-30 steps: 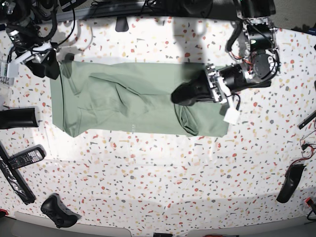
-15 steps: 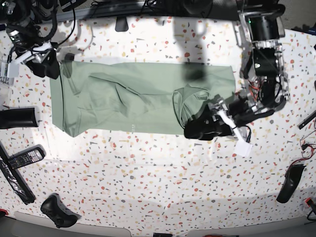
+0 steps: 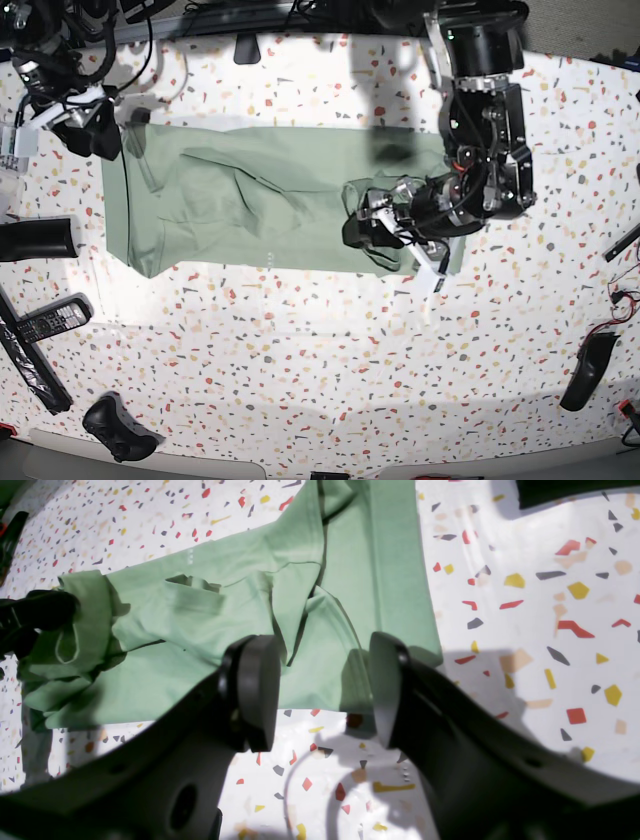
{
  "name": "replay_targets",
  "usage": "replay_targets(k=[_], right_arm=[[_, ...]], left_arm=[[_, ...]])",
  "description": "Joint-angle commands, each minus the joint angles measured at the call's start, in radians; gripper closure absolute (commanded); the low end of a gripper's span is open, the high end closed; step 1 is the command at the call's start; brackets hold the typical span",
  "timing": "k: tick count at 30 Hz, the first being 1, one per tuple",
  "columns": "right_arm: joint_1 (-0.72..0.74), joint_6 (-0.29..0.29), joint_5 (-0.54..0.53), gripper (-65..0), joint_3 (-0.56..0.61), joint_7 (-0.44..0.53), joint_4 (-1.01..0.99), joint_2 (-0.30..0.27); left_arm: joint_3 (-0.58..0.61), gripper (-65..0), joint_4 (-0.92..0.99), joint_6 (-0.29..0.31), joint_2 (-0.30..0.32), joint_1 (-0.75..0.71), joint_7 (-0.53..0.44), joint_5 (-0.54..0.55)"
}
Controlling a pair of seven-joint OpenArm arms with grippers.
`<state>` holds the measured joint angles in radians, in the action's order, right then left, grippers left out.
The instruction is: Fold the T-shirt properly
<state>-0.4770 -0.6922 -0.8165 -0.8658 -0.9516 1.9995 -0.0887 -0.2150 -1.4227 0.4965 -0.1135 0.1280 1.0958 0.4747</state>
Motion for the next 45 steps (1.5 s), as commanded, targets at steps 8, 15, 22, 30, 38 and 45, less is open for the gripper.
replay_targets(k=[8,15,22,30,38,45], right_arm=[[0.029,-0.006,-0.025,-28.6,-0.005,0.022,0.021,-0.011],[0.09,-0.006,-0.025,-28.6,-0.005,-0.045,0.021,-0.011],[0.1,-0.006,-0.026,-28.6,-0.005,-0.036,0.021,-0.011],[0.1,-0.006,-0.025,-28.6,-0.005,-0.045,0.021,-0.011],[0.1,-0.006,-0.026,-28.6,-0.005,-0.044,0.021,-0.011],[0.1,-0.006,-0.026,-28.6,-0.005,-0.043,0.021,-0.011]], left_arm=[[0.053,-38.3,-0.017,0.004,-0.005,0.025,-0.009,0.247],[0.112,-38.3,-0.017,0.004,-0.005,0.029,-0.152,0.059],[0.148,-38.3,-0.017,0.08,-0.005,0.049,-0.044,0.342],[0.15,-38.2,-0.017,0.011,0.003,0.113,-0.09,0.095],[0.15,-38.2,-0.037,-0.092,0.003,0.155,0.009,-0.019],[0.15,-38.2,-0.037,-0.131,0.003,0.151,0.0,-0.216]])
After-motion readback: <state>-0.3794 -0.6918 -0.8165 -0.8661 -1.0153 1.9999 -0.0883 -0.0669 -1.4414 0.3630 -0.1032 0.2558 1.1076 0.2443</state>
